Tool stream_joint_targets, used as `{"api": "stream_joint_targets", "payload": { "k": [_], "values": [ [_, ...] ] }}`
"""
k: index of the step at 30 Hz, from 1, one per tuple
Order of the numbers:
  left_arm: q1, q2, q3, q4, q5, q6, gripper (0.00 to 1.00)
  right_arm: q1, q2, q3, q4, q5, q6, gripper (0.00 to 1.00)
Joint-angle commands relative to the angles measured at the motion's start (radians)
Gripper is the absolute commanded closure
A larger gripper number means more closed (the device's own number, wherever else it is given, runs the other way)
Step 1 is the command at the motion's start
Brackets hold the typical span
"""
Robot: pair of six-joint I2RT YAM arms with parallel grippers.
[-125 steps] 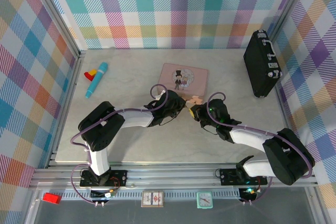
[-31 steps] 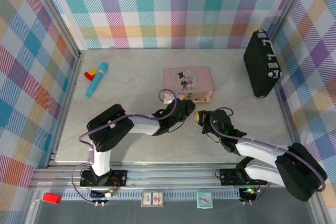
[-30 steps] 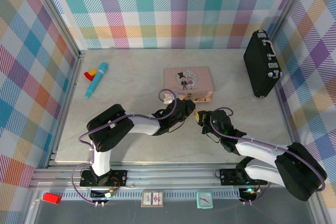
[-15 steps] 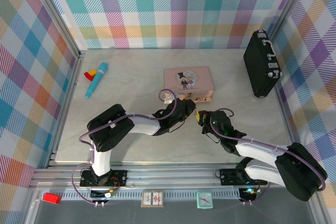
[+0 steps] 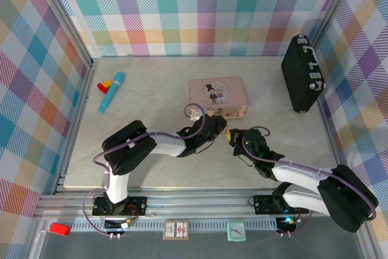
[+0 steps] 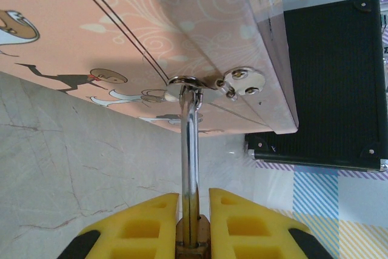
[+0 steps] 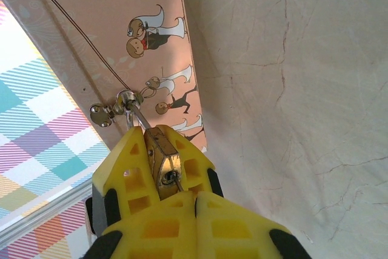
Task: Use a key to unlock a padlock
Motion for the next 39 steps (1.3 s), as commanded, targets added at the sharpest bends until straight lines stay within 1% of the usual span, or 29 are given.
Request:
{"api": "stream_joint_targets", "payload": {
  "k": [1,10,24,39],
  "values": [
    [-0.019,-0.011,0.042,0.140,-0.005,0.015,1.00,0.008,-0.024,-0.010,0.003,0.037,0.015,1.00],
    [-0.019,-0.010,0.042,0.143,-0.006,0.017,1.00,0.012,-0.031,-0.007,-0.004,0.048,0.017,1.00],
    [-0.019,-0.011,0.044,0.157,0.001,0.018,1.00,0.014,0.009,-0.004,0.010,0.043,0.032,1.00],
    [-0.019,0.000,0.045,0.162,0.007,0.017,1.00,0.014,-0.008,-0.005,0.019,0.051,0.035,1.00]
  ]
}}
